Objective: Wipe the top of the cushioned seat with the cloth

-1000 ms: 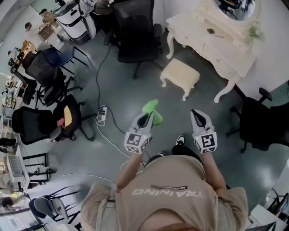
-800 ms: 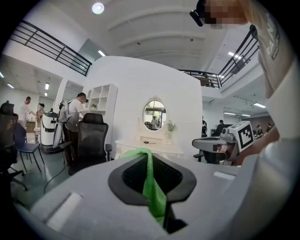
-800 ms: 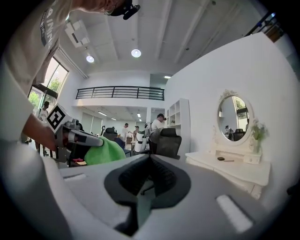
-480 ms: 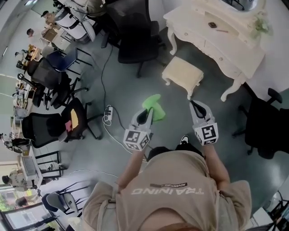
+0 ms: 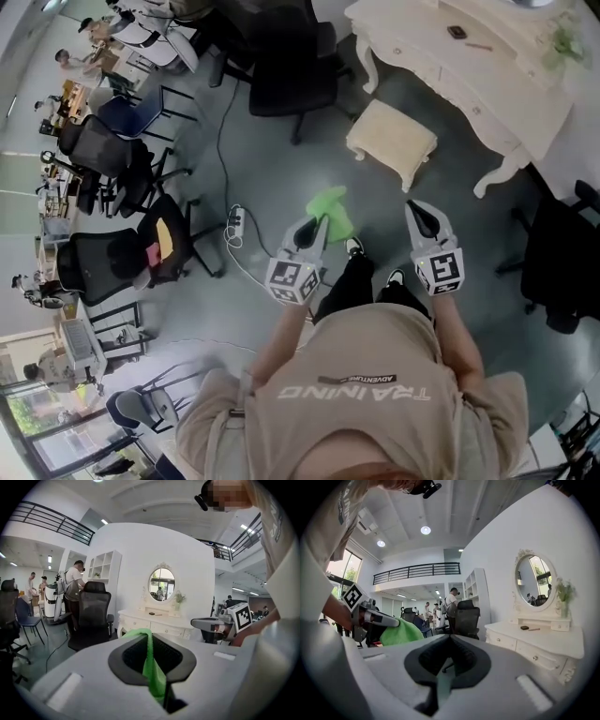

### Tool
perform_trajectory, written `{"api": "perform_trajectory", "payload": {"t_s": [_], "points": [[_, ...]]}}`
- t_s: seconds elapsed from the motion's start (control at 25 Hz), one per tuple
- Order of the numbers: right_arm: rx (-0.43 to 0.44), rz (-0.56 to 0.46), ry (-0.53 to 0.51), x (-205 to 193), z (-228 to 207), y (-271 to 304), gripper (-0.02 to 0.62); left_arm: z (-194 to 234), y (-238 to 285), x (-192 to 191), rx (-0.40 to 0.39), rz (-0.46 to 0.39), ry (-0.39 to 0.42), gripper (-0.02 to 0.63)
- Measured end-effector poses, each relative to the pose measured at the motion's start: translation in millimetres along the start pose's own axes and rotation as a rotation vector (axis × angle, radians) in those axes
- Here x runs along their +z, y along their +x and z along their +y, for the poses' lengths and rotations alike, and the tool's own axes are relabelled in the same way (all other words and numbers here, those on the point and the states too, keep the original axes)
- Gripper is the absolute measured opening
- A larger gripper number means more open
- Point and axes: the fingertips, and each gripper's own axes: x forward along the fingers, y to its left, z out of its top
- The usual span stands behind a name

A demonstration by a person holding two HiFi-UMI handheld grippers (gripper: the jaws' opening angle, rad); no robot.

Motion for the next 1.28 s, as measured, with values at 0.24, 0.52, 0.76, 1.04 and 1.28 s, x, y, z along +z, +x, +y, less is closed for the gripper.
{"api": "perform_trajectory", "payload": {"t_s": [0.24, 0.52, 0.76, 1.04, 1.28], "points": [[0.014, 0.005, -0.126, 23, 11, 45, 0.005, 34, 29, 21, -0.046, -0.053, 0.047, 0.025], [-0.017, -0.046, -0.178, 66, 20, 117, 0.005, 93, 64, 64, -0.130, -0.108, 0.107, 0.025], [-0.051, -0.001, -0.223, 67, 34, 178, 0.005, 160, 80, 67, -0.168, -0.107, 0.091, 0.025], [-0.071, 0.038, -0.225, 66, 26, 224, 0.005, 210, 115, 63, -0.189, -0.093, 0.051, 0.025], [-0.112, 0.047, -0.178, 57, -32, 254, 0.005, 220, 178, 77, -0.200, -0.099, 0.044, 0.025]]}}
